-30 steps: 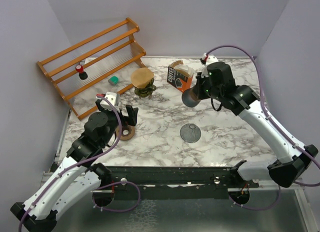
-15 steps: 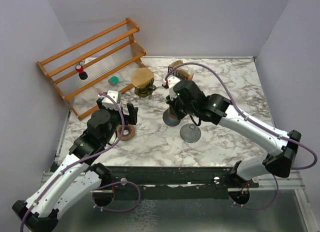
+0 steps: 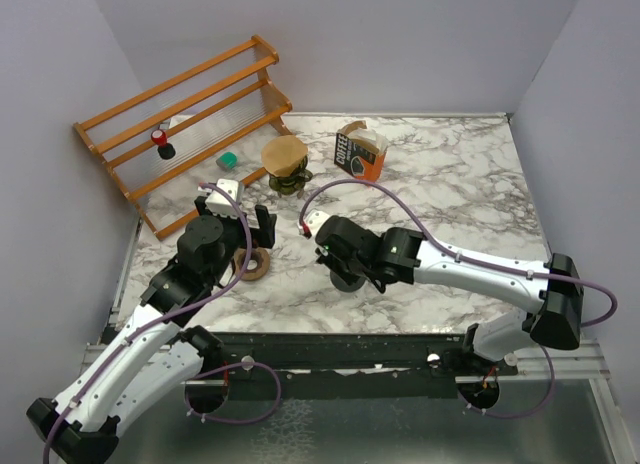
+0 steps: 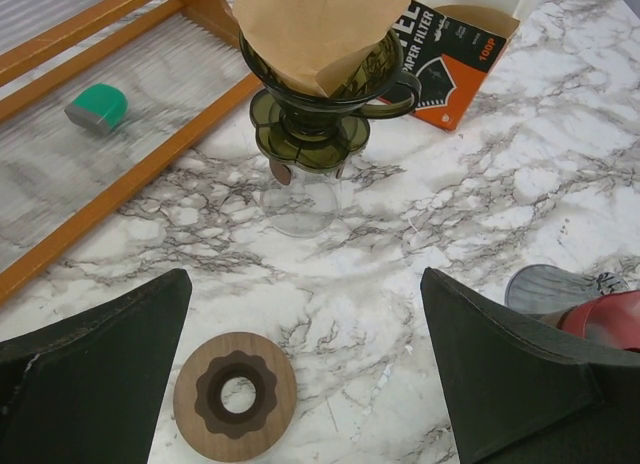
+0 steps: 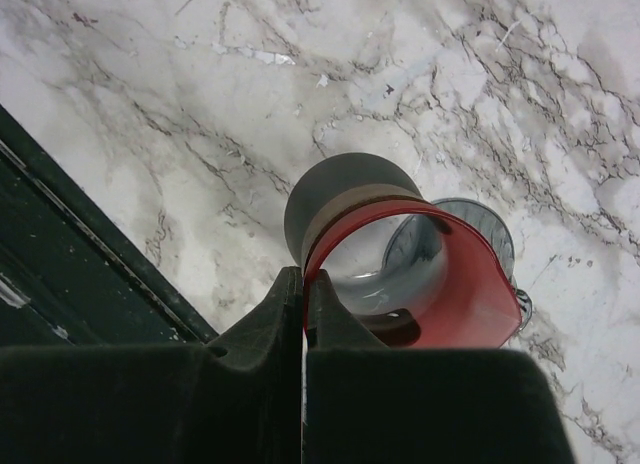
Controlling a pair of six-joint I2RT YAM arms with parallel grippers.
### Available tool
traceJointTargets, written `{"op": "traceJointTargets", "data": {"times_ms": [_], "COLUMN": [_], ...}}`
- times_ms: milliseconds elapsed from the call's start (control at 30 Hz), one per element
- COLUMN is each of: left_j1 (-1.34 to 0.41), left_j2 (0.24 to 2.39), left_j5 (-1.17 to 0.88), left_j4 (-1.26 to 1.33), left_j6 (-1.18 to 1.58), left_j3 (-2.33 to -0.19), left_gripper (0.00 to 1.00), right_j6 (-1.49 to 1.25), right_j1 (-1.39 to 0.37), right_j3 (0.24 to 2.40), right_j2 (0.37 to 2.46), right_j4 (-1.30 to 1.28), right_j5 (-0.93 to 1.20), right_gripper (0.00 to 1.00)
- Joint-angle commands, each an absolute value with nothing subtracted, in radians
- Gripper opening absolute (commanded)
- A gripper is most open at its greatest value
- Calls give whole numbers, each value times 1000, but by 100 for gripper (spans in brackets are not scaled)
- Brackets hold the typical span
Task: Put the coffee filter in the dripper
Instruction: Place the coffee server at the center of the board.
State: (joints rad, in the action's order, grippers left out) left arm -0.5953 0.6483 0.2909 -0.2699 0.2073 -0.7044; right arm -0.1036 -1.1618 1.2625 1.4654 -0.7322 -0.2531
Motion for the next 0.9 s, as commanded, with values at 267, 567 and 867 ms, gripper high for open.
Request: {"op": "traceJointTargets", "data": {"times_ms": [267, 567, 867], "left_j1": [-581, -580, -580], "left_j2": [650, 647, 647], "left_j5": [254, 251, 253], "left_j4": [-249, -250, -250], "left_j6": [219, 219, 220], "left_j3": [-692, -691, -692], "left_gripper": [99, 99, 99], "right_j6": [-135, -152, -165], "right_j1": [-1193, -1202, -1204], "right_j3": [1192, 1193, 1183], "right_j2": [1482, 1513, 1523], "right_j4": [-602, -584, -600], "right_j5": [-357, -342, -347], "right_gripper": [1, 1, 7]}}
